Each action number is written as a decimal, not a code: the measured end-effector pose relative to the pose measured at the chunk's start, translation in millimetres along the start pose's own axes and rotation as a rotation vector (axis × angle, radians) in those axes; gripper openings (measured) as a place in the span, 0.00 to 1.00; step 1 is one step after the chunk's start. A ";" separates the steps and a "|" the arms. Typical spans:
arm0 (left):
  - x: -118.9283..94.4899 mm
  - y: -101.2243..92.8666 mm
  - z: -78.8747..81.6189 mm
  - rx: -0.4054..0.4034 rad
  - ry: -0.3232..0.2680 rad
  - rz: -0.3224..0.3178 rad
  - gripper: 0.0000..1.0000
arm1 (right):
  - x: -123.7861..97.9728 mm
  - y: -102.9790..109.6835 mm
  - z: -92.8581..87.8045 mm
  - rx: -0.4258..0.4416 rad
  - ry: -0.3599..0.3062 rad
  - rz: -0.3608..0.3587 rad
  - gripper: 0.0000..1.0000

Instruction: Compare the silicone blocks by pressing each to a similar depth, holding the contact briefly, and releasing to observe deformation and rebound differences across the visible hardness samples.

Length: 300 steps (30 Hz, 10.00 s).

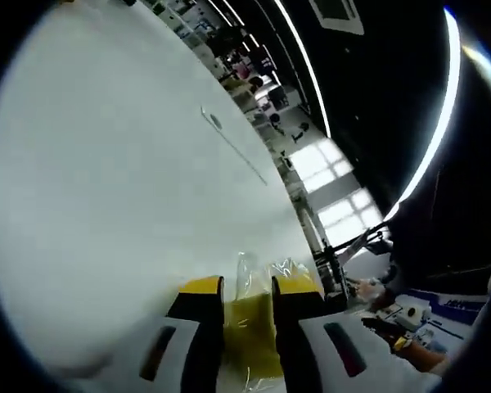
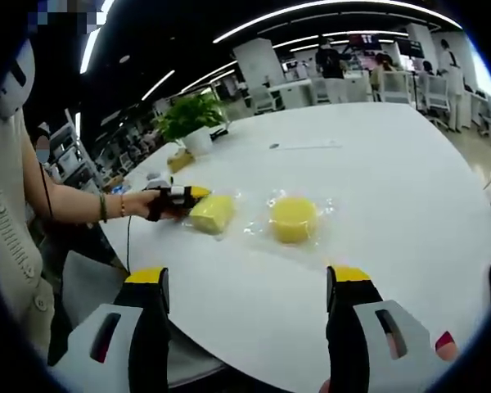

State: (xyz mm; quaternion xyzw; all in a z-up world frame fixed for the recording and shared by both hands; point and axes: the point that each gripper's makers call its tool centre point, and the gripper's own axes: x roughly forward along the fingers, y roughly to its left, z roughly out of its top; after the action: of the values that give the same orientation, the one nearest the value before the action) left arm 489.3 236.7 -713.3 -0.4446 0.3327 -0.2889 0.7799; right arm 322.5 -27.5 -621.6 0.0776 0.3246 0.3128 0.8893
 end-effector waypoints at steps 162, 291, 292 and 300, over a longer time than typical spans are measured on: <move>-28.4 -270.5 -48.1 0.888 0.173 -0.175 0.00 | 63.9 79.1 124.3 -0.601 0.087 0.372 0.70; -28.3 -278.3 -74.3 0.966 0.307 -0.244 0.00 | 103.7 110.1 78.0 -0.753 0.329 0.571 0.13; -28.7 -278.7 -74.5 0.966 0.306 -0.245 0.00 | 103.4 110.2 77.9 -0.753 0.330 0.572 0.14; -31.0 -279.4 -74.6 0.972 0.305 -0.242 0.00 | 104.2 111.5 79.7 -0.770 0.312 0.568 0.17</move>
State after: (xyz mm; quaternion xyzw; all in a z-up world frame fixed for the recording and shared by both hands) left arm 369.2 100.0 -486.4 -0.0196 0.2161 -0.5595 0.7999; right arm 377.8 129.2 -576.7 -0.2185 0.2805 0.6476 0.6739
